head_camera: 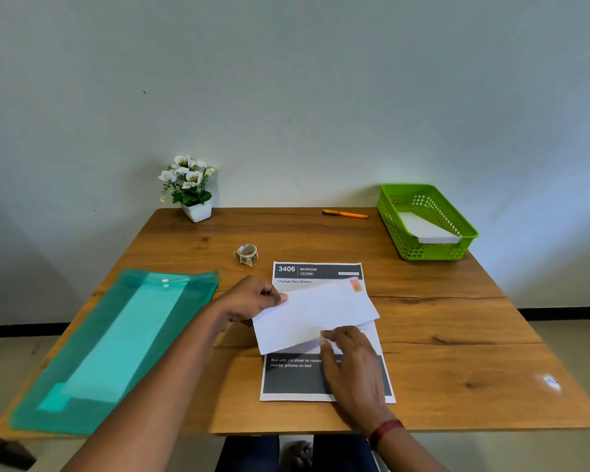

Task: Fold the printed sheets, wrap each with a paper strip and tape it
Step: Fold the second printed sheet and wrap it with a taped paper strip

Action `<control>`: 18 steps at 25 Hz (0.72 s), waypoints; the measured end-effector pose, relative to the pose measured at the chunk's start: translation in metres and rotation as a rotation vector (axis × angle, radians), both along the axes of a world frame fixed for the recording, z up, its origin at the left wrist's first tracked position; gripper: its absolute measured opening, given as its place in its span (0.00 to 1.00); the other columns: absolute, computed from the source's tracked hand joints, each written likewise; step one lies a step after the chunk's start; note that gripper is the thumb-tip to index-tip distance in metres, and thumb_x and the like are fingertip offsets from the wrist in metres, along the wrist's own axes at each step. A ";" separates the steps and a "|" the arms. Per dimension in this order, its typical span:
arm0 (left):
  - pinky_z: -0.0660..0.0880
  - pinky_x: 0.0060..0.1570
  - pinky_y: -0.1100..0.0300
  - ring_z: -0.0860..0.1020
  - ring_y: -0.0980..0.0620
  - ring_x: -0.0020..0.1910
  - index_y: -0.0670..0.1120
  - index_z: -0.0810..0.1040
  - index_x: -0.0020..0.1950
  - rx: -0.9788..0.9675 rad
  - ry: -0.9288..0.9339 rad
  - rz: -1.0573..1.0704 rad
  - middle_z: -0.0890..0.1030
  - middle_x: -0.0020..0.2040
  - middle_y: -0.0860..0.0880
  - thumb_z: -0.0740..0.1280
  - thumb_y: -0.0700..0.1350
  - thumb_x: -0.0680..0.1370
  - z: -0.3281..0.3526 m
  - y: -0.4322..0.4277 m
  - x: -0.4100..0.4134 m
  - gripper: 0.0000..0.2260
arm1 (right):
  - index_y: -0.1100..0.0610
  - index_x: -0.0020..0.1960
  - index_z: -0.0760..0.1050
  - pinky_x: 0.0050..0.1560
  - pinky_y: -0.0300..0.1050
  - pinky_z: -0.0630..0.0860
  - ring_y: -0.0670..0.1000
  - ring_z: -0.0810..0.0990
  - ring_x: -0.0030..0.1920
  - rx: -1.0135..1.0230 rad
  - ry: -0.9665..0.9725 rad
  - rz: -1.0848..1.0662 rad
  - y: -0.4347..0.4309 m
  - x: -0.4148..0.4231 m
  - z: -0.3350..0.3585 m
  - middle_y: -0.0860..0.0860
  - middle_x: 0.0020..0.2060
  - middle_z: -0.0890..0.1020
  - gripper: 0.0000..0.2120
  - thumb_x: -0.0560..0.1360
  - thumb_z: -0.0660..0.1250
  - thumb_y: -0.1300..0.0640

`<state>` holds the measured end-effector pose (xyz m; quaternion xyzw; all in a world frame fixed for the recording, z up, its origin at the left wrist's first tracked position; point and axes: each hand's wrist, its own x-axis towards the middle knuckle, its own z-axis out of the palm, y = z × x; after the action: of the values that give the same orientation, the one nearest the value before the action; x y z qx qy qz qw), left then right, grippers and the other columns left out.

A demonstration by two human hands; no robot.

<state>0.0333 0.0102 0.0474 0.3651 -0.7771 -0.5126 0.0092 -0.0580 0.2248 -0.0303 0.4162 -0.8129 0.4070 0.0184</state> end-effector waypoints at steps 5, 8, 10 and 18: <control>0.66 0.26 0.63 0.76 0.48 0.35 0.40 0.81 0.50 0.057 0.238 0.174 0.81 0.39 0.43 0.68 0.51 0.80 0.007 0.020 -0.018 0.13 | 0.55 0.54 0.80 0.34 0.48 0.80 0.53 0.83 0.35 -0.225 -1.046 -0.087 -0.005 -0.006 0.029 0.55 0.39 0.84 0.13 0.79 0.66 0.46; 0.68 0.30 0.58 0.77 0.48 0.34 0.43 0.81 0.43 -0.070 0.340 0.258 0.82 0.38 0.42 0.67 0.52 0.80 0.009 0.046 -0.047 0.13 | 0.55 0.56 0.76 0.32 0.47 0.79 0.56 0.83 0.35 -0.303 -1.289 0.037 -0.008 -0.017 0.052 0.59 0.39 0.84 0.14 0.81 0.63 0.46; 0.69 0.32 0.55 0.79 0.48 0.35 0.45 0.79 0.41 -0.174 0.392 0.326 0.83 0.38 0.43 0.66 0.54 0.80 0.009 0.065 -0.069 0.15 | 0.57 0.56 0.75 0.28 0.44 0.77 0.54 0.82 0.32 -0.360 -1.236 -0.011 -0.010 -0.029 0.062 0.59 0.36 0.83 0.11 0.82 0.63 0.50; 0.82 0.39 0.58 0.83 0.49 0.46 0.47 0.79 0.56 0.187 0.455 0.082 0.83 0.51 0.48 0.71 0.42 0.78 0.028 0.096 -0.154 0.07 | 0.58 0.44 0.79 0.36 0.50 0.75 0.50 0.79 0.36 -0.333 -0.560 -0.348 0.008 -0.143 0.100 0.53 0.38 0.84 0.12 0.82 0.62 0.55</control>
<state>-0.1206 0.1064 0.0756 0.2709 -0.6889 -0.6503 0.1707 -0.2012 0.2332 0.0697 0.1353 -0.7676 0.6228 -0.0682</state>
